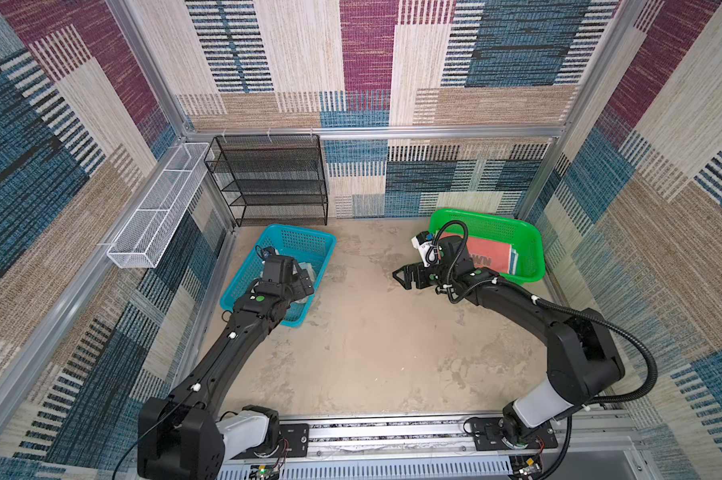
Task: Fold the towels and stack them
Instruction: 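Open the right gripper over the basket and draw it back, then grasp the yellow-blue towel in the teal basket with the left gripper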
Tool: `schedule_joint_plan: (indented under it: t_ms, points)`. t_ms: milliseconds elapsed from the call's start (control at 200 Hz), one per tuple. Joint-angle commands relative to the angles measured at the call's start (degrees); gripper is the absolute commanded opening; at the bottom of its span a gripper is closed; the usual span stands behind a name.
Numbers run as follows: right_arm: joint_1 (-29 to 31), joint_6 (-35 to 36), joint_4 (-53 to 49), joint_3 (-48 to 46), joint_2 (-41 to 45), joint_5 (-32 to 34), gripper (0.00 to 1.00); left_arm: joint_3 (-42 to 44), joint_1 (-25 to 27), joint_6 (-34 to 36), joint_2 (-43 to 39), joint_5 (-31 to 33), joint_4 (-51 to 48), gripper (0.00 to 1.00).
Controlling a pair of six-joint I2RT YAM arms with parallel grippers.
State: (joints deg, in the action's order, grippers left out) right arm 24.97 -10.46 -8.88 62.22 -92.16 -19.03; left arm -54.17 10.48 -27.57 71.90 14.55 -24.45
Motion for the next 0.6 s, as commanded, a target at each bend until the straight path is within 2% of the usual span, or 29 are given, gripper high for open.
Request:
schedule_joint_plan:
  t_ms: [0, 220, 331, 591]
  points:
    - [1.31, -0.82, 2.52, 0.29, -1.15, 2.04, 1.0, -1.49, -3.63, -1.34, 4.4, -3.41, -0.72, 1.0]
    - [2.36, -2.09, 4.99, -2.17, -1.97, 4.92, 1.0, -4.45, -9.5, -1.08, 15.57, -9.22, 4.64, 0.97]
    - [2.36, -2.2, 6.13, -3.64, -1.99, 5.85, 1.0, -6.51, -11.24, -1.33, 20.38, -11.09, 5.95, 0.89]
    - [2.66, -2.46, 9.58, -6.79, -0.87, 5.83, 1.0, -14.15, -11.79, 0.31, 30.67, -10.49, 3.94, 0.75]
